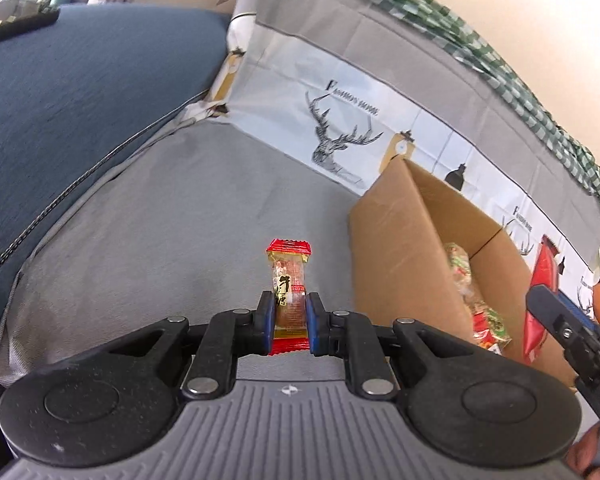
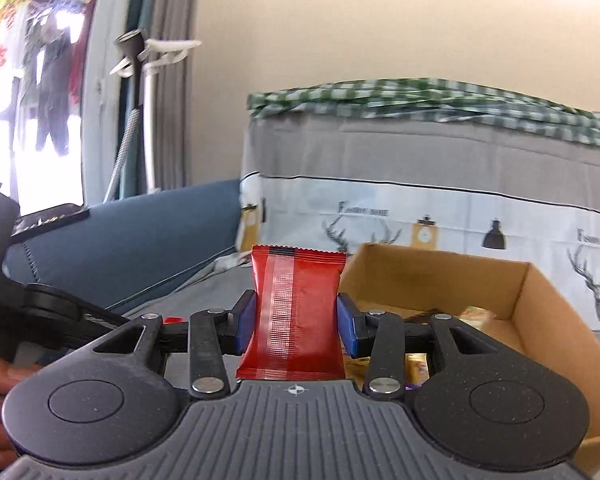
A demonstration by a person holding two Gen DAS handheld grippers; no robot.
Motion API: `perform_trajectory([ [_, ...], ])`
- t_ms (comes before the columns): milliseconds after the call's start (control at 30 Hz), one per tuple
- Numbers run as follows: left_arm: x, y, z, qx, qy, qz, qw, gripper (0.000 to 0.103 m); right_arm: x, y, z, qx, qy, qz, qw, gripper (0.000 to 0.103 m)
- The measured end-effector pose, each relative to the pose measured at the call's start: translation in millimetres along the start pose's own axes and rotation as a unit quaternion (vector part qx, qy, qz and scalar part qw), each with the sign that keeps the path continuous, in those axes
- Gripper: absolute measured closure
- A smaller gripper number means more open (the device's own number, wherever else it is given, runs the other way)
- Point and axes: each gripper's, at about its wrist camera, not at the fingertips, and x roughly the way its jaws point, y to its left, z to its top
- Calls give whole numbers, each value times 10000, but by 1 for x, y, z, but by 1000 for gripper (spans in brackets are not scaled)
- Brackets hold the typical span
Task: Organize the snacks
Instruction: 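Carry the red packet in the right tool while the left tool carries the red-gold candy over the box, then open the right tool over the box while the left tool releases the red-gold candy into it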
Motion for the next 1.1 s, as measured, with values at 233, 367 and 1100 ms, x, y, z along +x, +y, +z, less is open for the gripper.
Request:
perform_trajectory([
  [233, -2, -51, 5, 524, -90, -104, 9985, 86, 0, -40, -2, 405, -195, -511, 9977, 59],
  [367, 1, -90, 8, 861, -48, -207, 9961, 86, -2, -62, -3, 693, -292, -890, 9932, 59],
  [1100, 25, -199, 16, 1613, -161, -738, 9840, 86, -8, -114, -14, 1399, -558, -1915, 9699, 59],
])
